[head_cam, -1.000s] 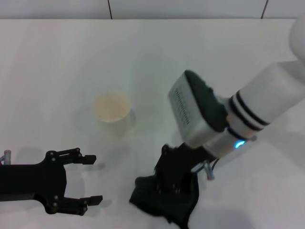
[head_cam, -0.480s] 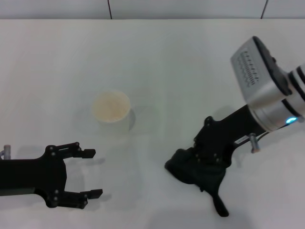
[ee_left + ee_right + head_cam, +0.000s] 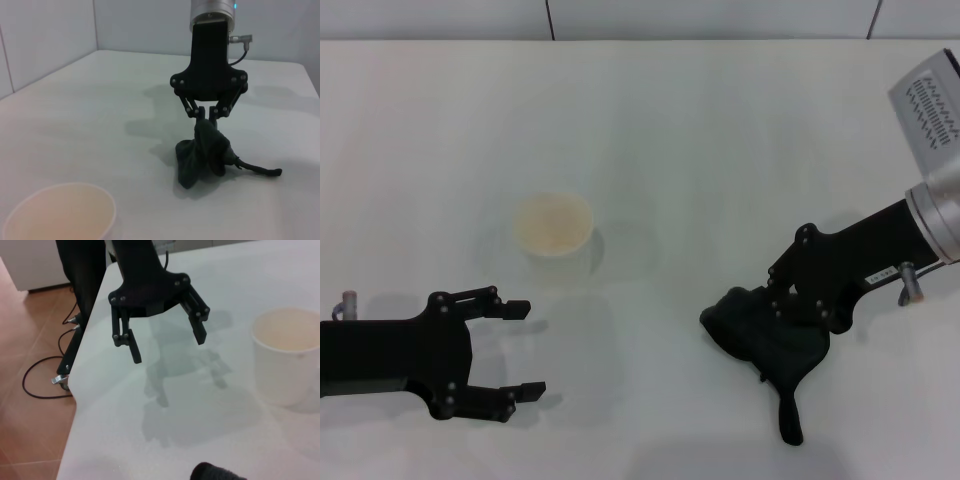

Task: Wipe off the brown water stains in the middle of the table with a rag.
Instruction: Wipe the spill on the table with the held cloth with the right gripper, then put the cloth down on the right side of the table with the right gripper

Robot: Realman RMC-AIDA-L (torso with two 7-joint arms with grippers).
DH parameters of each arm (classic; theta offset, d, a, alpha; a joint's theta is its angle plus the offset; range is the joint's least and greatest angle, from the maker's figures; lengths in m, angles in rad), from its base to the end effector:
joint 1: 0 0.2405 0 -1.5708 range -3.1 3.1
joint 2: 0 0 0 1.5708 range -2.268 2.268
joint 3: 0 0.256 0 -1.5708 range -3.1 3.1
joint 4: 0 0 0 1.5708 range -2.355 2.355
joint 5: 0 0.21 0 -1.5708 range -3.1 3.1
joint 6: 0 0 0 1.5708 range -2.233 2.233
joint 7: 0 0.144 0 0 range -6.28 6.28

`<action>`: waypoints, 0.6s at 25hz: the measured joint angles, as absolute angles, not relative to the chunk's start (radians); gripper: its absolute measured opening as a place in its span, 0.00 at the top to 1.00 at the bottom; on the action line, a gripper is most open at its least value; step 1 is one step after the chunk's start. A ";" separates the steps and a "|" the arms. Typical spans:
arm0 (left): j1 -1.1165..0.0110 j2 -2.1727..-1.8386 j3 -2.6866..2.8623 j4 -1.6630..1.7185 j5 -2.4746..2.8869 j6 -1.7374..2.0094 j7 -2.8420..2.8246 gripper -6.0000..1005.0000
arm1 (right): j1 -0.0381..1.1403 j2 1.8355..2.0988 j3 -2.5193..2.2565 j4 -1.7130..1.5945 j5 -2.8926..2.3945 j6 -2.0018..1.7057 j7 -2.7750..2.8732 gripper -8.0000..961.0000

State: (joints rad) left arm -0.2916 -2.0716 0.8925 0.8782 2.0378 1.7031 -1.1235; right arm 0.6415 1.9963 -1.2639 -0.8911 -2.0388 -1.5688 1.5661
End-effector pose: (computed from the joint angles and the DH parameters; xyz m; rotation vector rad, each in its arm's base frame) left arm -0.2973 0.2589 0.0065 -2.9377 -0.2071 -0.4486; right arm 0.1987 0.3428 -0.0184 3.0965 -0.1386 -0.0796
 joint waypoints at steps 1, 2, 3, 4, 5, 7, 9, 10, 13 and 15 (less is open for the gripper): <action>-0.292 -2.072 0.893 0.878 2.037 1.703 -1.121 0.12 | 0.641 1.995 -1.262 -0.891 -2.039 -1.570 1.567 0.91; -0.292 -2.072 0.893 0.878 2.036 1.703 -1.118 0.12 | 0.641 1.993 -1.262 -0.890 -2.039 -1.571 1.569 0.91; -0.291 -2.072 0.893 0.878 2.036 1.704 -1.118 0.12 | 0.643 1.992 -1.262 -0.887 -2.040 -1.571 1.570 0.91; -0.291 -2.072 0.893 0.878 2.036 1.704 -1.117 0.12 | 0.646 1.991 -1.261 -0.883 -2.040 -1.571 1.572 0.91; -0.291 -2.072 0.893 0.878 2.036 1.705 -1.117 0.12 | 0.648 1.991 -1.260 -0.881 -2.040 -1.572 1.573 0.91; -0.291 -2.072 0.893 0.877 2.035 1.707 -1.117 0.12 | 0.651 1.990 -1.255 -0.878 -2.042 -1.572 1.575 0.91; -0.291 -2.072 0.893 0.877 2.034 1.709 -1.119 0.12 | 0.651 1.991 -1.248 -0.877 -2.045 -1.570 1.576 0.91; -0.291 -2.072 0.893 0.877 2.034 1.709 -1.121 0.12 | 0.651 1.993 -1.247 -0.877 -2.045 -1.568 1.576 0.91; -0.293 -2.072 0.893 0.878 2.034 1.710 -1.124 0.12 | 0.652 1.998 -1.246 -0.877 -2.046 -1.561 1.580 0.91; -0.296 -2.073 0.893 0.877 2.034 1.708 -1.125 0.12 | 0.654 2.001 -1.245 -0.877 -2.046 -1.558 1.584 0.91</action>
State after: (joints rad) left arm -0.2955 -2.0727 0.8928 0.8774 2.0338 1.7082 -1.1246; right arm 0.6538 2.0013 -1.2454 -0.8766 -2.0461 -1.5579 1.5839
